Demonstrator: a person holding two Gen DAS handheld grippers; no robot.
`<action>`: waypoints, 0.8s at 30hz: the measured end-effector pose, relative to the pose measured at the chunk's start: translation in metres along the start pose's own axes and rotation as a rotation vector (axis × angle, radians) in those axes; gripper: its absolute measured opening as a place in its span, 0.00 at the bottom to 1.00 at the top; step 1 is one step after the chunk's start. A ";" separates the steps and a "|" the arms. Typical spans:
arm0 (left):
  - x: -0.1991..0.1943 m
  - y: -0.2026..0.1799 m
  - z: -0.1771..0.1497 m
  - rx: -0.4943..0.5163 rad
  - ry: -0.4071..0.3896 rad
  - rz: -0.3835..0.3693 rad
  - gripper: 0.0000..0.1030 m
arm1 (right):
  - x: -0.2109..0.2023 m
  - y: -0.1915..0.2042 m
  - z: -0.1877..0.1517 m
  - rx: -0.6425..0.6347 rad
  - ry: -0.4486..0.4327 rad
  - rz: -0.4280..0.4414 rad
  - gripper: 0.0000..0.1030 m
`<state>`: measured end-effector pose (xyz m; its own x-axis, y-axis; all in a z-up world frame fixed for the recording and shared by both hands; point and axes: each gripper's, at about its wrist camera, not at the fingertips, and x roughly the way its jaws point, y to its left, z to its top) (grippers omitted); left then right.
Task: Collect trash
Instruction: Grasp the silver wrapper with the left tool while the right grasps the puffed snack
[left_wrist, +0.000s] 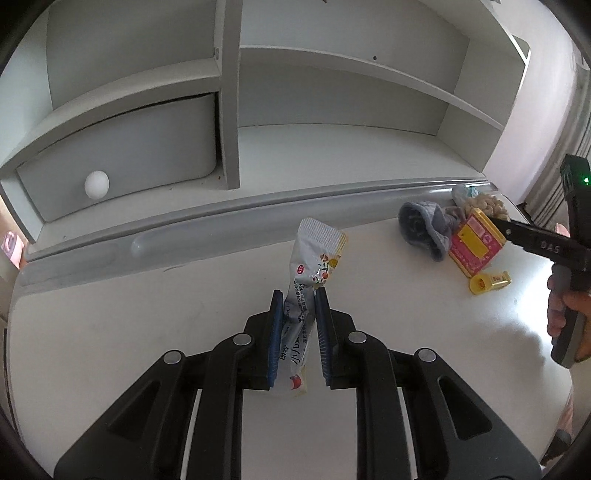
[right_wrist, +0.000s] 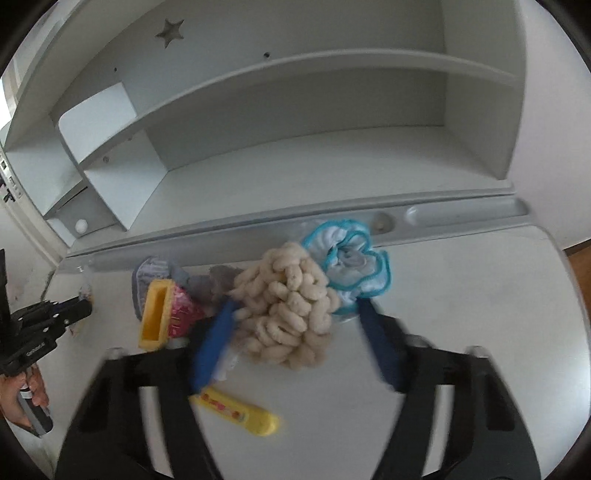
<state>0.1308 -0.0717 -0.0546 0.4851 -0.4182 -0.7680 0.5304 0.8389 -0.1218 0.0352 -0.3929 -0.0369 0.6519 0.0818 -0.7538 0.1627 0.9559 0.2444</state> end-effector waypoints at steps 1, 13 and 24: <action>-0.002 0.000 -0.003 -0.003 0.002 0.000 0.16 | 0.001 0.001 -0.002 0.006 0.006 0.028 0.31; -0.010 -0.004 -0.003 0.007 -0.011 -0.010 0.16 | -0.047 -0.001 -0.011 -0.045 -0.043 0.024 0.24; -0.021 -0.015 -0.007 0.035 -0.006 -0.033 0.16 | -0.081 -0.052 -0.067 0.025 0.027 -0.126 0.53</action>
<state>0.1085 -0.0732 -0.0412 0.4712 -0.4478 -0.7599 0.5700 0.8121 -0.1251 -0.0756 -0.4309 -0.0294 0.6053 -0.0308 -0.7954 0.2607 0.9518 0.1616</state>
